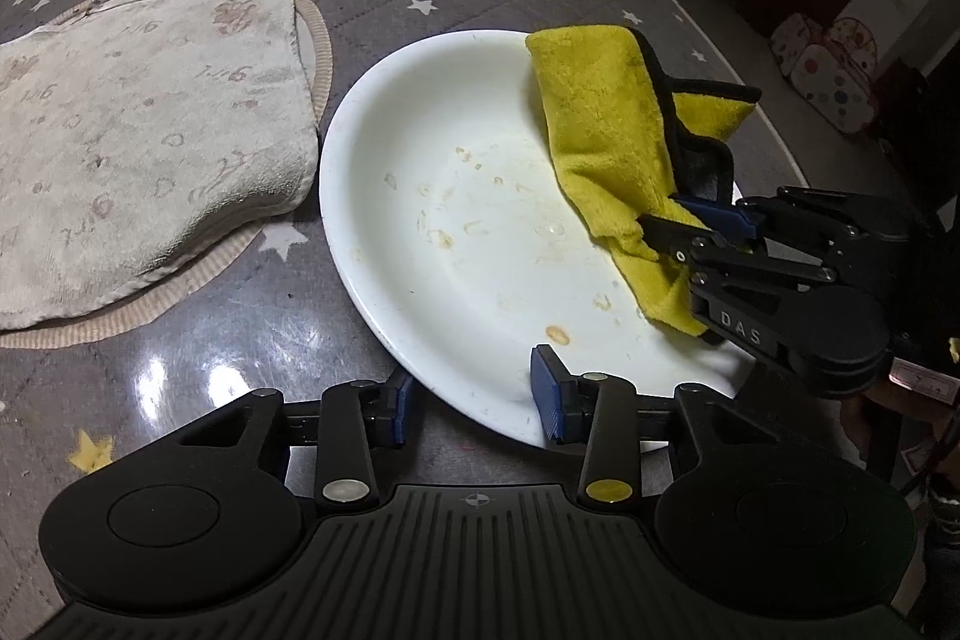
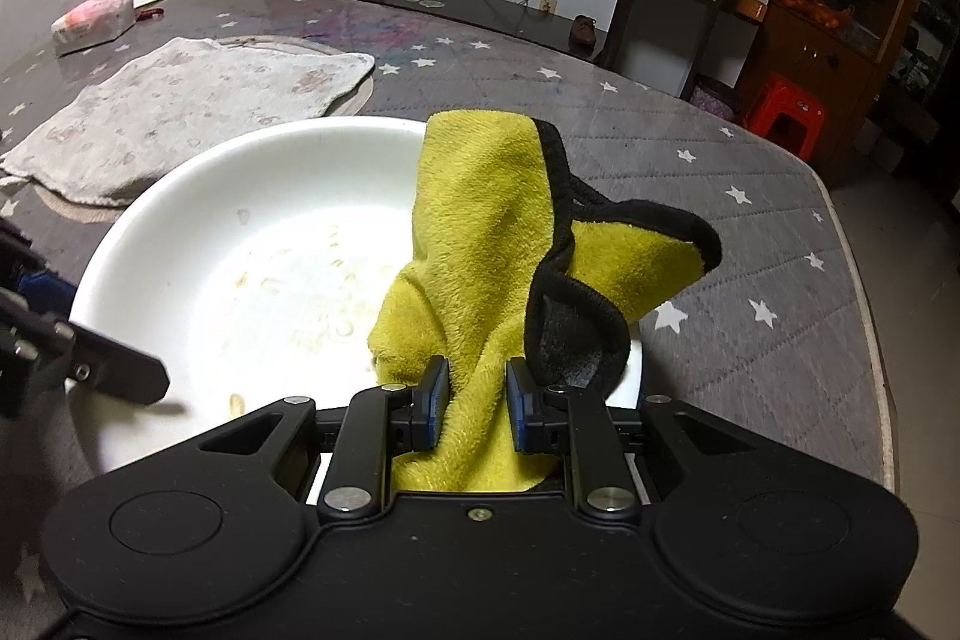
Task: Clean bowl
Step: 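Scrub the cloth back and forth inside the bowl with the right gripper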
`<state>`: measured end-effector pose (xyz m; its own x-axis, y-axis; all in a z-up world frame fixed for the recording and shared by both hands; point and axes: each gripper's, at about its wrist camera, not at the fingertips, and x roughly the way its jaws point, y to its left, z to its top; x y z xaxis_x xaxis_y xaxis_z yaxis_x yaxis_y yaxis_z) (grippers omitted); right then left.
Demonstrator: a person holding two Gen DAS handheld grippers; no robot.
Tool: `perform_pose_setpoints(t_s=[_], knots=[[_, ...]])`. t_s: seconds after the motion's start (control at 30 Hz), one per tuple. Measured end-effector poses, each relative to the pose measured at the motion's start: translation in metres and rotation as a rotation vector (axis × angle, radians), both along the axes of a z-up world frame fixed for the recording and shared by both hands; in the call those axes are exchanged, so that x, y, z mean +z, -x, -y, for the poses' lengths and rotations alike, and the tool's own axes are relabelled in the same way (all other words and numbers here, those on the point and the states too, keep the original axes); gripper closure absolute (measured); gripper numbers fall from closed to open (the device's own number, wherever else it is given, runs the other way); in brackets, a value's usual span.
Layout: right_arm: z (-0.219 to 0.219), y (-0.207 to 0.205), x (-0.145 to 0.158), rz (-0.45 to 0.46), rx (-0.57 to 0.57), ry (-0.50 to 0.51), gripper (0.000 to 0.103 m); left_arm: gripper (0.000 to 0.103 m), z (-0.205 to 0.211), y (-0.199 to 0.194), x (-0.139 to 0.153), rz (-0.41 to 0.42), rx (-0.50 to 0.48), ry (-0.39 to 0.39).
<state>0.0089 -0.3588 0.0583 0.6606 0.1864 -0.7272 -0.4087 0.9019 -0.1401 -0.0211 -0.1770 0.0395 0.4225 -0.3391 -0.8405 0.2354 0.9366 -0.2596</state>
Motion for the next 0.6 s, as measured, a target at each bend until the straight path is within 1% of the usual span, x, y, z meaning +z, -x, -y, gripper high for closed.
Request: perform_pose_setpoints(t_s=[0.23,0.4,0.6], knots=[[0.002,0.015,0.002,-0.031,0.017,-0.012,0.082,0.063,-0.001,-0.005,-0.001,0.013,-0.091,-0.071],[0.002,0.025,0.004,-0.046,0.030,-0.020,0.082,0.064,0.000,-0.016,-0.001,0.031,-0.127,-0.127],[0.003,0.029,0.004,-0.048,0.031,-0.026,0.082,0.065,0.001,-0.023,0.000,0.040,-0.149,-0.146]])
